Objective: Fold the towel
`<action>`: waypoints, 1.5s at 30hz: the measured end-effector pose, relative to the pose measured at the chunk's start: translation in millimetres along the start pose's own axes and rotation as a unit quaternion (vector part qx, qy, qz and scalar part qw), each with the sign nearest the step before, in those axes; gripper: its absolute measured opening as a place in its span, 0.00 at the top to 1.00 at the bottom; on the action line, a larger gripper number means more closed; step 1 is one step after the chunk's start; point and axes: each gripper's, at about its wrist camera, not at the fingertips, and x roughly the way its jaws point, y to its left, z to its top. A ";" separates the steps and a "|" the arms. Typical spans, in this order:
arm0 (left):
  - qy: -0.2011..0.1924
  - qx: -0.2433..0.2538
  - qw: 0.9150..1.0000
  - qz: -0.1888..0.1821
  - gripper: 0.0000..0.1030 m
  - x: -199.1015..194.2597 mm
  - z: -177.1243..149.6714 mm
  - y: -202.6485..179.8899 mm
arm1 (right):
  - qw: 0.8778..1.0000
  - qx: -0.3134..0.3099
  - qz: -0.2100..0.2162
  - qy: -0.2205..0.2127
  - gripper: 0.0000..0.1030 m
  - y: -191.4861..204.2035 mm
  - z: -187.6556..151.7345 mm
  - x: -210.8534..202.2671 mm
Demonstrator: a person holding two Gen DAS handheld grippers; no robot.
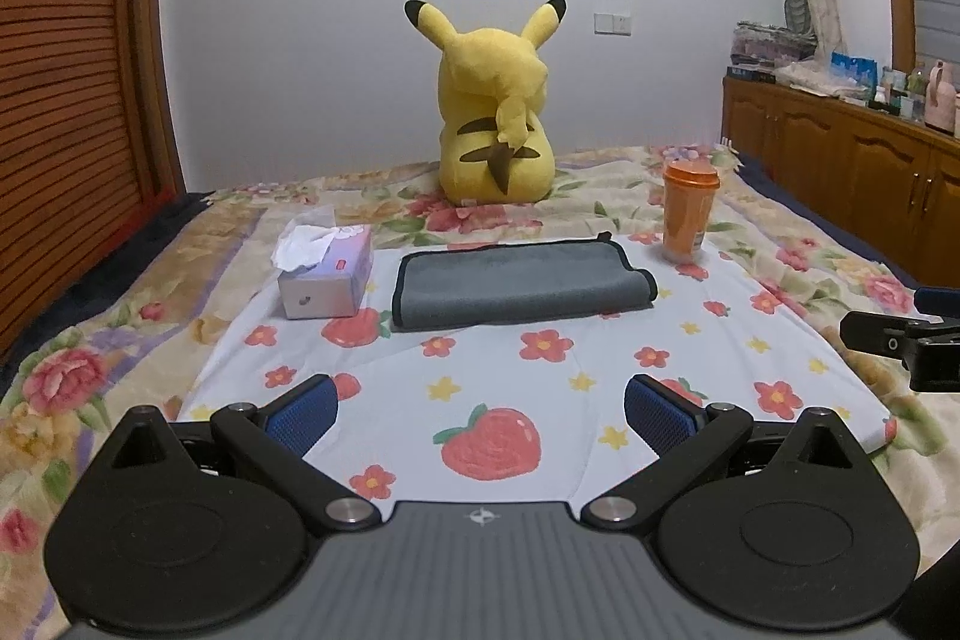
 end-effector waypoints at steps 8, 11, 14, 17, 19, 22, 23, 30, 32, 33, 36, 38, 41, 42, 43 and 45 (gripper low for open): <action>-0.017 0.003 1.000 0.003 0.00 -4.8 1.4 -0.5 | 1.000 0.005 -0.003 -0.013 0.00 -3.2 0.7 -3.3; -0.021 0.003 1.000 0.004 0.00 -5.9 1.6 -0.6 | 1.000 0.006 -0.006 -0.018 0.00 -4.2 1.0 -4.6; -0.024 0.000 1.000 0.007 0.00 -6.5 1.8 0.6 | 1.000 0.006 -0.007 -0.023 0.00 -4.1 1.1 -6.0; -0.026 -0.003 1.000 0.010 0.00 -6.4 2.2 1.7 | 1.000 0.006 -0.009 -0.029 0.00 -4.3 1.3 -7.7; -0.029 -0.004 0.999 0.012 0.00 -7.3 2.3 2.2 | 0.999 0.006 -0.010 -0.033 0.00 -5.3 1.7 -8.9; -0.035 -0.002 0.999 0.015 0.00 -8.8 2.7 1.6 | 0.999 0.008 -0.012 -0.035 0.00 -6.3 1.8 -9.0; -0.036 -0.001 0.999 0.016 0.00 -9.4 2.4 1.3 | 0.999 0.009 -0.013 -0.035 0.00 -6.9 1.9 -8.9; -0.036 -0.002 0.999 0.016 0.00 -10.1 2.2 1.1 | 0.999 0.010 -0.014 -0.036 0.00 -6.4 1.6 -9.3; -0.036 -0.002 0.999 0.016 0.00 -10.0 2.3 1.2 | 0.999 0.010 -0.015 -0.036 0.00 -6.6 1.6 -9.3; -0.036 -0.002 0.999 0.016 0.00 -10.1 2.2 1.3 | 0.999 0.010 -0.014 -0.036 0.00 -6.5 1.5 -9.5; -0.035 -0.003 0.999 0.015 0.00 -9.9 2.3 1.6 | 0.999 0.010 -0.014 -0.037 0.00 -6.5 1.6 -9.5; -0.035 -0.004 0.999 0.015 0.00 -10.0 2.4 1.9 | 0.999 0.010 -0.014 -0.036 0.00 -6.6 1.5 -9.4; -0.036 -0.002 0.999 0.018 0.00 -10.1 2.4 1.7 | 0.999 0.010 -0.014 -0.037 0.00 -6.6 1.5 -9.5; -0.035 -0.003 0.999 0.018 0.00 -9.8 2.0 2.4 | 0.999 0.010 -0.015 -0.037 0.00 -6.4 1.5 -9.5; -0.034 -0.003 0.999 0.017 0.00 -9.3 1.8 2.7 | 0.999 0.010 -0.014 -0.036 0.00 -6.5 1.5 -9.4; -0.034 -0.003 0.999 0.018 0.00 -9.1 1.5 2.4 | 0.999 0.010 -0.015 -0.035 0.00 -6.5 1.4 -9.4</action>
